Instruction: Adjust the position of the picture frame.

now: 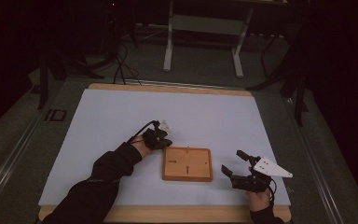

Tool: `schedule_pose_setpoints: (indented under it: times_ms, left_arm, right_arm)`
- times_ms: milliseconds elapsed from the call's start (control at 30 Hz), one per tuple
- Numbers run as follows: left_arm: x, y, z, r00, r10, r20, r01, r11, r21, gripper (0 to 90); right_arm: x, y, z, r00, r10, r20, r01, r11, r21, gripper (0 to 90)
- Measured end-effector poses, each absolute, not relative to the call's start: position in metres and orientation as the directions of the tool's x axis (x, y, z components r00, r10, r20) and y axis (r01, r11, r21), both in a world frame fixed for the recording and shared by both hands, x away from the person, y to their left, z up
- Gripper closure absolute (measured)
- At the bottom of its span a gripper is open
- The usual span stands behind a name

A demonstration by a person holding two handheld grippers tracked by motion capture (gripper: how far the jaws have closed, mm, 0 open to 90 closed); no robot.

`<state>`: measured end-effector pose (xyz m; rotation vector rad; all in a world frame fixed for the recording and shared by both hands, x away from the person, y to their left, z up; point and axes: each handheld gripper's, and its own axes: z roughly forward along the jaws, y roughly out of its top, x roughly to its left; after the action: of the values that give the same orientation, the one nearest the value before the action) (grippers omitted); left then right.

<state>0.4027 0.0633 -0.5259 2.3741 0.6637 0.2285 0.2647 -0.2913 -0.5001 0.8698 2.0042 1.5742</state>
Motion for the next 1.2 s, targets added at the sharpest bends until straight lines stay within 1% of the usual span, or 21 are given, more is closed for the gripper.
schedule_pose_setpoints:
  times_ms: [133,300,367,500,633,800,867,967,1100,1200]
  left_arm:
    - [0.402,0.064,-0.526,0.859,0.512,-0.021,0.406,-0.654,0.638,90.0]
    - [0.401,0.063,-0.527,0.853,0.521,-0.021,0.413,-0.652,0.636,90.0]
    - [0.400,0.063,-0.527,0.858,0.513,-0.010,0.402,-0.659,0.636,90.0]
    - [0.399,0.064,-0.527,0.858,0.513,-0.020,0.405,-0.654,0.639,90.0]
    - [0.397,0.063,-0.526,0.858,0.514,-0.003,0.399,-0.662,0.635,90.0]
    - [0.397,0.065,-0.520,0.857,0.515,-0.004,0.396,-0.654,0.645,90.0]
    - [0.394,0.065,-0.512,0.859,0.512,-0.006,0.386,-0.638,0.666,90.0]
    - [0.391,0.066,-0.506,0.865,0.501,-0.020,0.379,-0.628,0.680,90.0]
    - [0.388,0.066,-0.498,0.863,0.503,-0.054,0.397,-0.608,0.687,89.6]
    - [0.385,0.065,-0.493,0.868,0.491,-0.066,0.393,-0.600,0.697,86.3]
  right_arm:
    - [0.265,-0.292,-0.500,-0.702,0.711,0.037,0.204,0.152,0.967,13.4]
    - [0.265,-0.292,-0.500,-0.702,0.711,0.036,0.204,0.153,0.967,13.4]
    - [0.265,-0.292,-0.500,-0.703,0.711,0.037,0.205,0.152,0.967,13.4]
    - [0.265,-0.291,-0.500,-0.702,0.711,0.036,0.206,0.154,0.967,13.4]
    - [0.266,-0.291,-0.501,-0.701,0.712,0.038,0.208,0.153,0.966,13.4]
    - [0.265,-0.291,-0.501,-0.701,0.712,0.037,0.207,0.154,0.966,13.4]
    - [0.265,-0.292,-0.501,-0.701,0.712,0.038,0.207,0.153,0.966,13.4]
    - [0.266,-0.292,-0.501,-0.701,0.712,0.038,0.209,0.154,0.966,13.4]
    - [0.265,-0.291,-0.501,-0.702,0.711,0.038,0.208,0.154,0.966,13.4]
    - [0.266,-0.291,-0.501,-0.702,0.712,0.040,0.209,0.152,0.966,13.4]
